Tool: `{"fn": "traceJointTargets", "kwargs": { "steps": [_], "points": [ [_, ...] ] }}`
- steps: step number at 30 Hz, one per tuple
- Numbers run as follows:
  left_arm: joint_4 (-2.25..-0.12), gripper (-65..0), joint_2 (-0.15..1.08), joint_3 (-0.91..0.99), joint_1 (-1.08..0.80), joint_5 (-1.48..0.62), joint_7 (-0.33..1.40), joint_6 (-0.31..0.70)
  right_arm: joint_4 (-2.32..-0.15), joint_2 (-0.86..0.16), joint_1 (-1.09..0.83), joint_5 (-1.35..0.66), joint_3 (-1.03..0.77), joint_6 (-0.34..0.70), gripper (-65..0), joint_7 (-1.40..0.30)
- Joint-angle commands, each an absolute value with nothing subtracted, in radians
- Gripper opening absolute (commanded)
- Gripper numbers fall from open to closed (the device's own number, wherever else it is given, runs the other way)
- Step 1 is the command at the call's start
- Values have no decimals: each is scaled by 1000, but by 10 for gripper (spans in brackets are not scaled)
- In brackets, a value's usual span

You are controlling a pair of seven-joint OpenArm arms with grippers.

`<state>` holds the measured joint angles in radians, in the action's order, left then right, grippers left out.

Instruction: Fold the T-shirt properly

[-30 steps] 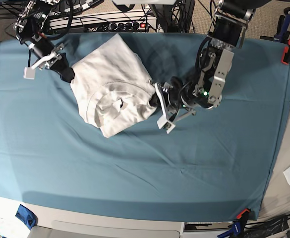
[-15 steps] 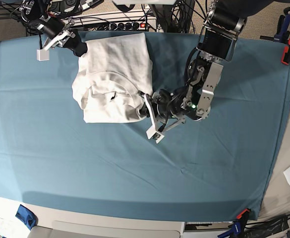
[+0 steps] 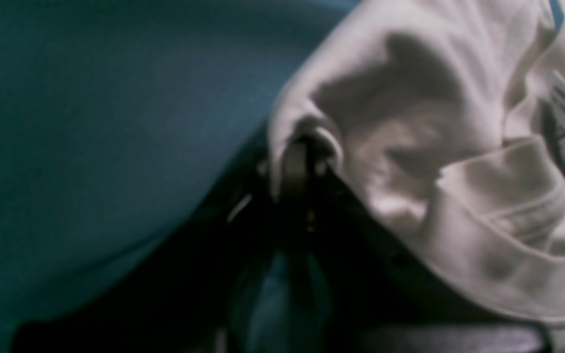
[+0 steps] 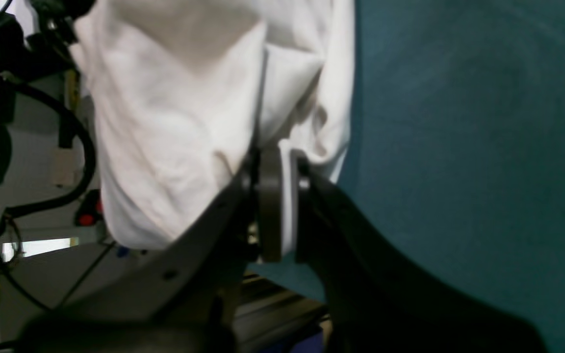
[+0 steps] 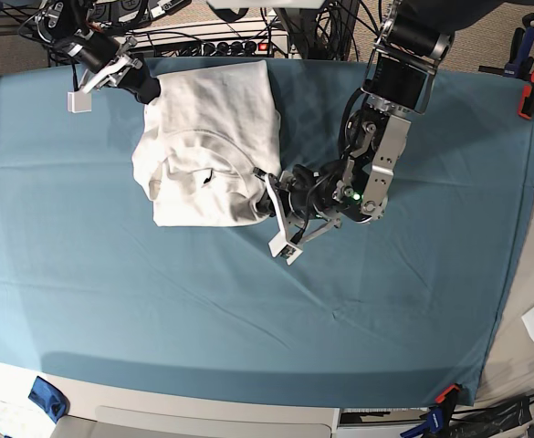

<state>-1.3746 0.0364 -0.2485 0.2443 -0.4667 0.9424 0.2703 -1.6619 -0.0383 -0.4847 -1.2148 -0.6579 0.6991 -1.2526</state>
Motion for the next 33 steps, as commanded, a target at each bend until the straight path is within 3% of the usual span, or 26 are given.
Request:
{"fn": "traceJointTargets", "kwargs": {
  "steps": [1, 3, 5, 16, 28, 30, 33],
  "points": [
    [-1391, -640, 31, -247, 272, -476, 924, 288, -1676, -47, -490, -1201, -661, 698, -587, -1241],
    [-1391, -575, 31, -247, 272, -476, 924, 297, -1676, -47, -490, -1185, -661, 698, -478, -1222],
    [-1391, -530, 31, -247, 272, -475, 924, 297, -1676, -47, -490, -1176, -661, 698, -437, -1210],
    [-1392, -509, 35, -244, 289, -475, 927, 296, -1676, -47, -484, -1162, -671, 698, -437, -1197],
    [-1428, -509, 49, -244, 304, -467, 942, 297, -1771, -65, -463, -1161, -826, 698, -438, -1177],
    [-1428, -475, 55, -244, 308, -445, 943, 298, -1778, -80, -463, -1156, -835, 698, -438, -1174],
    [-1428, -369, 72, -244, 317, -389, 946, 295, -1779, -97, -463, -1132, -840, 698, -438, -1161]
  ]
}}
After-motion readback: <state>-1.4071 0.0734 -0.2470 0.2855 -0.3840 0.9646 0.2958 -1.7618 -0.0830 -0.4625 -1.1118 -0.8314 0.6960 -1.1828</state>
